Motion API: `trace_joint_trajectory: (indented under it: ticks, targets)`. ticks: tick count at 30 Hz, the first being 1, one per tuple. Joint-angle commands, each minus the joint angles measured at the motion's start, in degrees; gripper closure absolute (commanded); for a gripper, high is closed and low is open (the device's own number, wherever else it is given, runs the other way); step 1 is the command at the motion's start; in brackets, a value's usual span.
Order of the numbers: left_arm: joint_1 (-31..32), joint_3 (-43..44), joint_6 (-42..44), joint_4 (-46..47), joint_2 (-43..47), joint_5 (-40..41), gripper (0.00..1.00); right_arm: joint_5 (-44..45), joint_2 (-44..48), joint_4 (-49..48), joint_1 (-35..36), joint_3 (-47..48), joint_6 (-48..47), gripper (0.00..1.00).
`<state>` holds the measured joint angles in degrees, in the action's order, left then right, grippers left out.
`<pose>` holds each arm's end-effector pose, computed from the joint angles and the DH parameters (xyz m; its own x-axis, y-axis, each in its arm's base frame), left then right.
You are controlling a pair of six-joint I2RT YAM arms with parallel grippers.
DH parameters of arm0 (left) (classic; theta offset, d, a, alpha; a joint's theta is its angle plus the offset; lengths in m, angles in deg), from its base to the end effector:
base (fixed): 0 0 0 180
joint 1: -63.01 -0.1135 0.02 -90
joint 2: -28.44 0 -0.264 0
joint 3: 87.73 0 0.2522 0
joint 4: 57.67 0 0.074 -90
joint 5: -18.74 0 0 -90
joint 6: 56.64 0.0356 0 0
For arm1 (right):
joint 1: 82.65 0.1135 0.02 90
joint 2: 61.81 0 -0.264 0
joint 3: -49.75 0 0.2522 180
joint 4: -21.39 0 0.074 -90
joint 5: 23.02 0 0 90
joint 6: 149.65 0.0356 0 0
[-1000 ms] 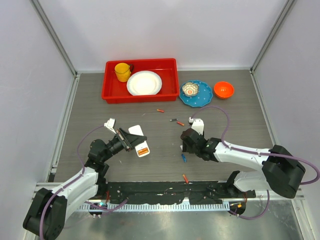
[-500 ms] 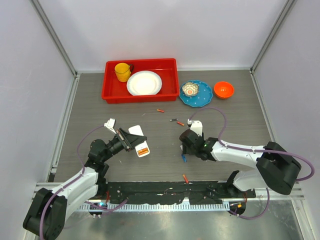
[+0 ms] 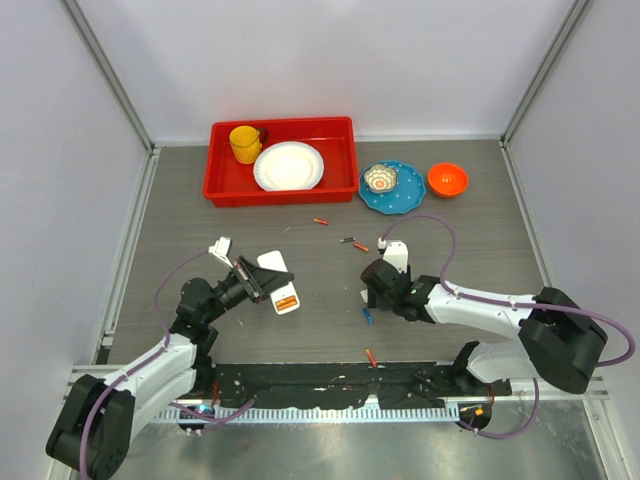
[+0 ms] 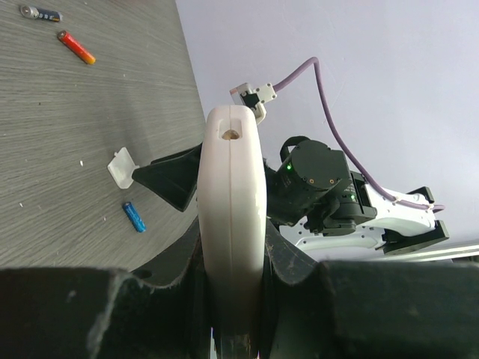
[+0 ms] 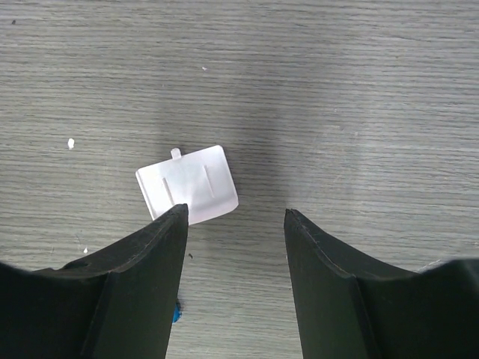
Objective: Load the batteries into the remote control
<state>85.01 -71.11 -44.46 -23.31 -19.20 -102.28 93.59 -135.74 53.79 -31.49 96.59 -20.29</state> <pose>0.1439 -0.0779 0.1847 -0.7687 -0.5929 -0.2400 0.2212 0.1056 -0.9695 0.1536 0.1654 0.1612 -0.7690 -0.0509 -0.6373 -0.0855 0.9961 0.0236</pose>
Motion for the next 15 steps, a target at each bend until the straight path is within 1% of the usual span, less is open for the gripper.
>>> trace_joint_trajectory:
  ticks: [1,11,15]
  targets:
    - [-0.2,-0.2,0.0,2.2,0.2,0.2,1.00,1.9,0.8,0.0,-0.2,-0.6,0.8,0.41]
    - [-0.3,-0.4,0.0,2.1,0.4,0.4,1.00,1.1,-0.7,0.0,-0.2,-1.2,1.1,0.42]
    - [-0.2,-0.4,0.1,2.3,0.3,0.4,1.00,0.8,-1.4,0.5,-0.2,-1.2,0.9,0.45]
